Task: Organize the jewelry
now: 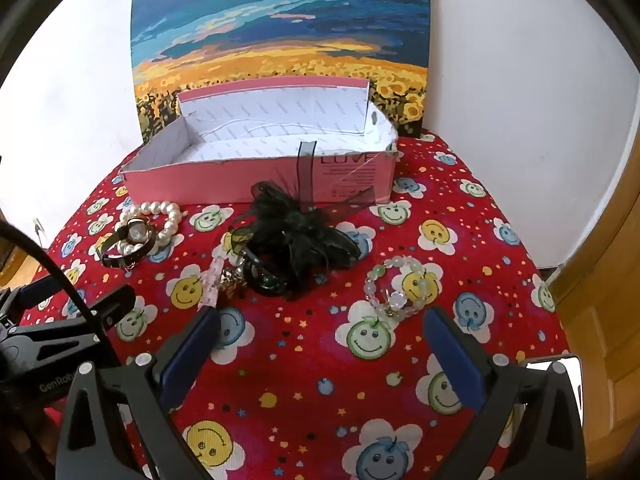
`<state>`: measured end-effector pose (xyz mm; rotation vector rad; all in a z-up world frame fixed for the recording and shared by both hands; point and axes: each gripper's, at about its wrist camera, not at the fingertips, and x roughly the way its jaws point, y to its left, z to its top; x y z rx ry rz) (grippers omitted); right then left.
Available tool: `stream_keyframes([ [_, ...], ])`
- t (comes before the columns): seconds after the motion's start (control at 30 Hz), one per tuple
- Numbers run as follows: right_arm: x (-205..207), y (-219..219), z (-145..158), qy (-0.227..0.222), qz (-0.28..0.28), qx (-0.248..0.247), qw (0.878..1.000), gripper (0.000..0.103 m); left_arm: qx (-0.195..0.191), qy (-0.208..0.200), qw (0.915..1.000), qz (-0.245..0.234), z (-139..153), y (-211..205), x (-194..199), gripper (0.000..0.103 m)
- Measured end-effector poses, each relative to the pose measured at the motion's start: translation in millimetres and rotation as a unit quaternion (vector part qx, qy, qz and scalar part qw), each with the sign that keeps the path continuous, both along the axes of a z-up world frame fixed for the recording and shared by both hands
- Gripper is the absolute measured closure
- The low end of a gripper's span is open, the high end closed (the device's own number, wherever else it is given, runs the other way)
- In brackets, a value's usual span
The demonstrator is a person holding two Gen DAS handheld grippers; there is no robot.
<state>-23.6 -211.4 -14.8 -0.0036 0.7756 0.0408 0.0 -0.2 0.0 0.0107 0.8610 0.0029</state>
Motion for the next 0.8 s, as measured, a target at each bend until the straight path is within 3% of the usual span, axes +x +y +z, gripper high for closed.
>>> stream_keyframes([
  [0.8, -2.3, 0.3, 1.0, -0.003, -0.001, -0.002, 1.0, 0.0, -0.007, 0.001, 1.0, 0.002, 0.4, 2.1, -1.5, 0.004],
])
